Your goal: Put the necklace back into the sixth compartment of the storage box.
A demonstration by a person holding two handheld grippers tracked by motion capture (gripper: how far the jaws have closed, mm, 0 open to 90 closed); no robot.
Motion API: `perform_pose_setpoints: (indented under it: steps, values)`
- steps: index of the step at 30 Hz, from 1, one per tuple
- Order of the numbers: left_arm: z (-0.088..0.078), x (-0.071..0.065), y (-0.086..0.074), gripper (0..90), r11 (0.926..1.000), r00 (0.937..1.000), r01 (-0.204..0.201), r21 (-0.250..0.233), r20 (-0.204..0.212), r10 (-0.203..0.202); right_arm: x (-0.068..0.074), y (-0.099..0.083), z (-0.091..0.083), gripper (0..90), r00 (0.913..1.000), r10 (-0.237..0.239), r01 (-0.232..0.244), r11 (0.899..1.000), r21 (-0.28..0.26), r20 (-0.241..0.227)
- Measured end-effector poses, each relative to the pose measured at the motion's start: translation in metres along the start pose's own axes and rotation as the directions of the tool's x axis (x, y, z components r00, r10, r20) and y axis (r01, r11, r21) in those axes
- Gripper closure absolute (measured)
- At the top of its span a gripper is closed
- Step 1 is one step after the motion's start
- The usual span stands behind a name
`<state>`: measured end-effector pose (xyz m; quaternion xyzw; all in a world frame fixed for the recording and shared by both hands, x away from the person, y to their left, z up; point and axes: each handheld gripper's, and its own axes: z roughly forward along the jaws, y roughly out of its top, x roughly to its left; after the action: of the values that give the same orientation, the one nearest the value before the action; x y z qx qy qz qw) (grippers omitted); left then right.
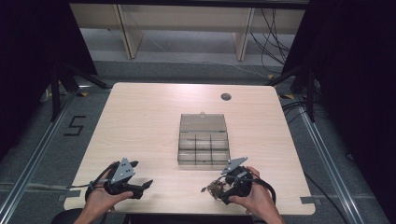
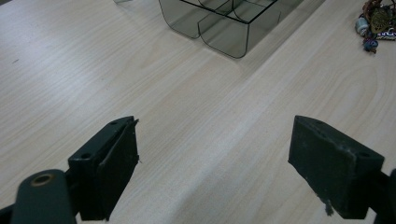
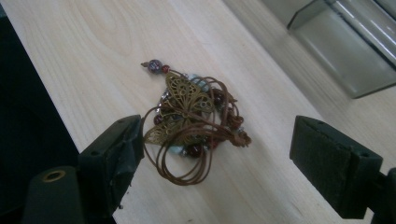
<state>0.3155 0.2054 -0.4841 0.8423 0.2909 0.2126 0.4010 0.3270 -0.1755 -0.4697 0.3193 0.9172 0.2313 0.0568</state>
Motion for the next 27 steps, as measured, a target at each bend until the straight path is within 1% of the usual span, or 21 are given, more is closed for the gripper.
perform_pose_setpoints:
  steps: [1,2,3,4,5,6,7,8,9,10,11,12,13,15,16,18,20,23,24,25,27]
  values:
    - [0.0,-0.002,-0.001,15.2,0.9996,0.9996,0.027,0.0,0.002,-0.027,-0.001,0.001,0.003,18.9,0.9993,-0.035,0.035,0.999,-0.017,-0.008]
    - [0.0,-0.002,-0.001,15.2,0.9996,0.9996,0.027,-0.001,0.002,-0.027,0.0,0.002,0.004,18.9,0.9998,-0.02,0.02,1.0,0.0,-0.008]
    - [0.0,-0.002,-0.001,15.2,0.9996,0.9996,0.027,-0.003,0.0,-0.027,0.001,0.003,0.005,18.9,0.9997,-0.022,0.022,1.0,0.008,-0.006]
    - [0.0,-0.002,-0.001,15.2,0.9996,0.9996,0.027,-0.003,0.0,-0.027,0.001,0.004,0.007,19.0,0.9991,-0.04,0.04,0.999,0.002,-0.013]
    - [0.0,0.0,0.0,15.2,1.0,1.0,-0.001,-0.002,-0.006,0.001,0.002,0.005,0.008,18.9,0.999,-0.042,0.042,0.999,0.007,-0.014]
    - [0.0,0.0,0.0,15.2,1.0,1.0,-0.002,-0.001,-0.006,0.002,0.003,0.006,0.01,19.0,0.9988,-0.047,0.047,0.999,0.012,-0.014]
    - [0.0,0.0,0.0,15.2,1.0,0.9999,-0.007,0.005,-0.007,0.007,0.005,0.007,0.011,19.1,0.9992,-0.036,0.036,0.999,0.023,-0.015]
    - [0.0,0.0,0.0,15.2,1.0,1.0,-0.004,0.004,-0.006,0.004,0.005,0.008,0.013,19.5,0.9984,-0.05,0.051,0.999,0.019,-0.024]
    - [0.0,-0.001,0.0,15.2,1.0,1.0,0.008,0.001,-0.005,-0.008,0.006,0.009,0.013,20.0,0.999,-0.041,0.041,0.999,0.032,-0.02]
    - [0.0,-0.001,0.0,15.2,1.0,1.0,0.008,0.001,-0.005,-0.008,0.006,0.01,0.014,20.6,0.998,-0.059,0.06,0.998,0.03,-0.023]
    - [0.0,-0.001,0.0,15.2,1.0,0.9999,0.008,0.001,-0.008,-0.008,0.006,0.01,0.014,20.6,0.998,-0.059,0.06,0.998,0.03,-0.023]
    - [0.0,-0.001,0.0,15.2,1.0,0.9999,0.008,0.001,-0.007,-0.007,0.008,0.013,0.016,21.6,0.9977,-0.064,0.064,0.997,0.041,-0.022]
    - [0.0,-0.001,0.0,15.2,1.0,0.9999,0.007,0.001,-0.007,-0.007,0.008,0.014,0.016,22.3,0.9982,-0.057,0.057,0.997,0.045,-0.022]
    - [0.0,-0.001,0.0,15.2,1.0,1.0,0.006,0.001,-0.007,-0.006,0.008,0.016,0.018,22.9,0.9972,-0.07,0.071,0.996,0.048,-0.025]
    - [0.0,-0.001,0.0,15.1,1.0,0.9999,0.007,0.001,-0.007,-0.007,0.009,0.017,0.019,23.7,0.9979,-0.062,0.063,0.996,0.058,-0.018]
    - [0.0,-0.001,0.0,15.2,1.0,1.0,0.006,0.001,-0.007,-0.006,0.01,0.018,0.02,25.7,0.9981,-0.06,0.061,0.996,0.069,-0.017]
    - [0.0,-0.001,0.0,15.1,1.0,1.0,0.007,0.001,-0.007,-0.007,0.01,0.02,0.022,27.6,0.9973,-0.071,0.073,0.995,0.075,-0.016]
    - [0.0,-0.001,0.0,15.1,1.0,1.0,0.007,0.001,-0.006,-0.007,0.009,0.02,0.023,31.4,0.9977,-0.067,0.067,0.993,0.092,-0.012]
    - [0.0,-0.001,0.0,15.2,1.0,1.0,0.006,0.001,-0.006,-0.006,0.009,0.021,0.024,32.4,0.9965,-0.081,0.082,0.992,0.091,-0.018]
    - [0.001,-0.002,-0.001,15.2,0.9997,0.9997,0.022,-0.013,-0.005,-0.022,0.009,0.021,0.024,32.8,0.9965,-0.081,0.082,0.992,0.099,-0.021]
    - [0.001,-0.003,-0.001,15.2,0.9997,0.9997,0.023,-0.013,-0.005,-0.023,0.009,0.021,0.025,35.1,0.9964,-0.084,0.085,0.991,0.104,-0.015]
